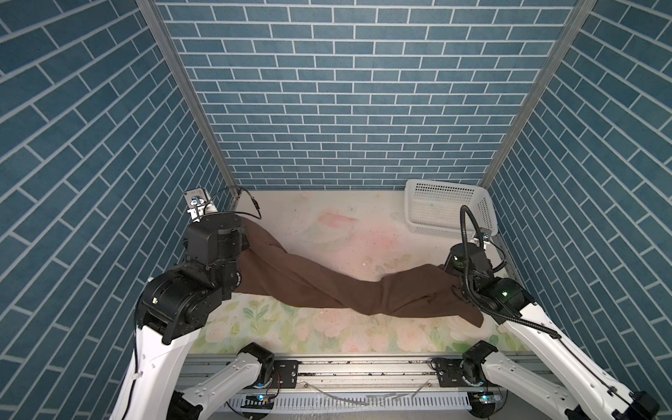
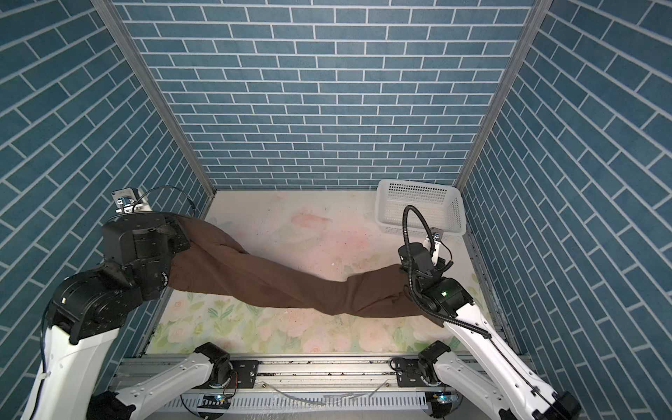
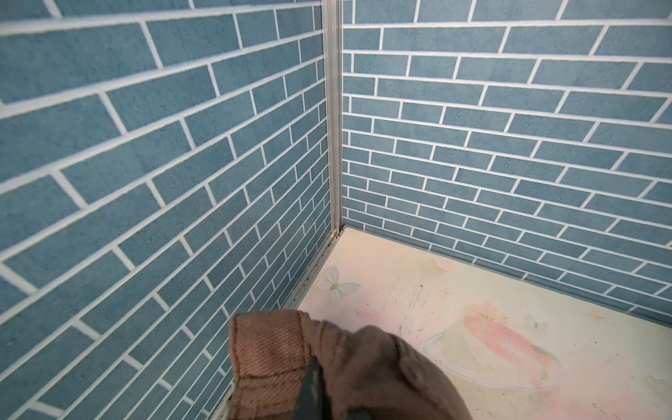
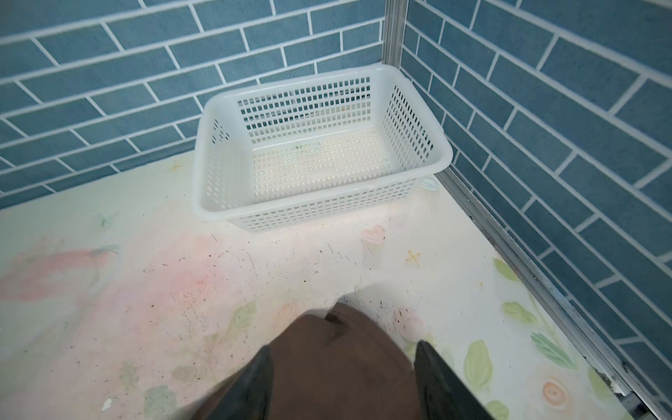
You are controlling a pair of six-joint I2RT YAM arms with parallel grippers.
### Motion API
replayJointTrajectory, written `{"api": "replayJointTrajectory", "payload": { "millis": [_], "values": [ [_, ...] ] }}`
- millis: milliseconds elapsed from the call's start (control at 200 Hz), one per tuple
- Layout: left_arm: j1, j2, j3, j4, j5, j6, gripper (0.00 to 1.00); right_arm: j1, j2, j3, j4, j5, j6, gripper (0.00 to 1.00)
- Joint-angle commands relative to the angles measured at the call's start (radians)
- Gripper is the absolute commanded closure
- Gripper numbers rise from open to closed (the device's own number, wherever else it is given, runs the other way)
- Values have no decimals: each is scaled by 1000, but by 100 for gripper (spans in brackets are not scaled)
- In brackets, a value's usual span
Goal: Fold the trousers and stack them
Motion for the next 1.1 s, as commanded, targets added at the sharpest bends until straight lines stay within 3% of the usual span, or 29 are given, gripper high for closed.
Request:
{"api": "replayJointTrajectory", "payload": {
  "millis": [0, 140, 240, 410, 645, 710, 765, 905, 1095],
  "values": [
    [4, 3, -8, 23, -49, -16, 94, -17, 69, 27, -1, -88, -35, 34],
    [5, 23, -59, 40, -68, -17, 94, -45, 182, 30, -48, -239, -24, 18],
    [10, 33, -84, 55, -63, -18, 94, -76, 230, 1, -60, -334, 1, 13],
    [46, 36, -109, 66, -25, -19, 94, -162, 265, -79, -6, -545, 60, 13],
    [127, 36, -148, 76, 88, -22, 93, -229, 315, -181, 102, -677, 125, 16],
    [152, 39, -157, 76, 122, -25, 93, -243, 340, -204, 148, -719, 132, 23],
    [175, 41, -166, 76, 149, -28, 94, -257, 357, -216, 175, -752, 134, 35],
    [238, 34, -179, 70, 200, -30, 94, -312, 318, -207, 145, -766, 109, 100],
    [324, 32, -186, 54, 257, -29, 94, -472, 108, -115, -35, -642, 48, 100]
  ]
}}
